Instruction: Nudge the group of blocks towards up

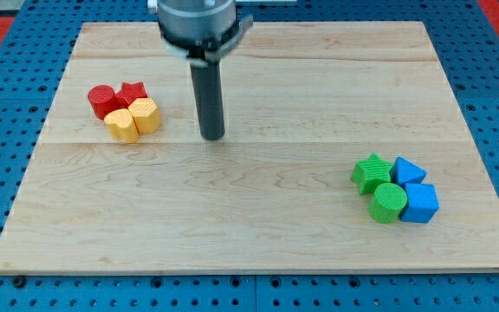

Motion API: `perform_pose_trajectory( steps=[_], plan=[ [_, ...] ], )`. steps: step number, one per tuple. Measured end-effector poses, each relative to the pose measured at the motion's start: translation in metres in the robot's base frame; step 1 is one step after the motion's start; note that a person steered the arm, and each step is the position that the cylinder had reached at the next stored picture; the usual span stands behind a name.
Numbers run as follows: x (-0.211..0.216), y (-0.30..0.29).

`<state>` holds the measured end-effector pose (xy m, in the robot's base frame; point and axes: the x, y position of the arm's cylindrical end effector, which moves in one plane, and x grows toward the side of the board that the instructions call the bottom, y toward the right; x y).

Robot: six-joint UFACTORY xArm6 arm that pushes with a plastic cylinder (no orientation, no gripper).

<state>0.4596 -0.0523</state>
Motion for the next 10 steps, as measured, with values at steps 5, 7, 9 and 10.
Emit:
perform_pose_trajectory(
  steps=[5,7,9,10],
  plan=[
    [0.134,0.186],
    [0.133,0.232],
    [0.119,0.228],
    [0.099,0.232]
  ],
)
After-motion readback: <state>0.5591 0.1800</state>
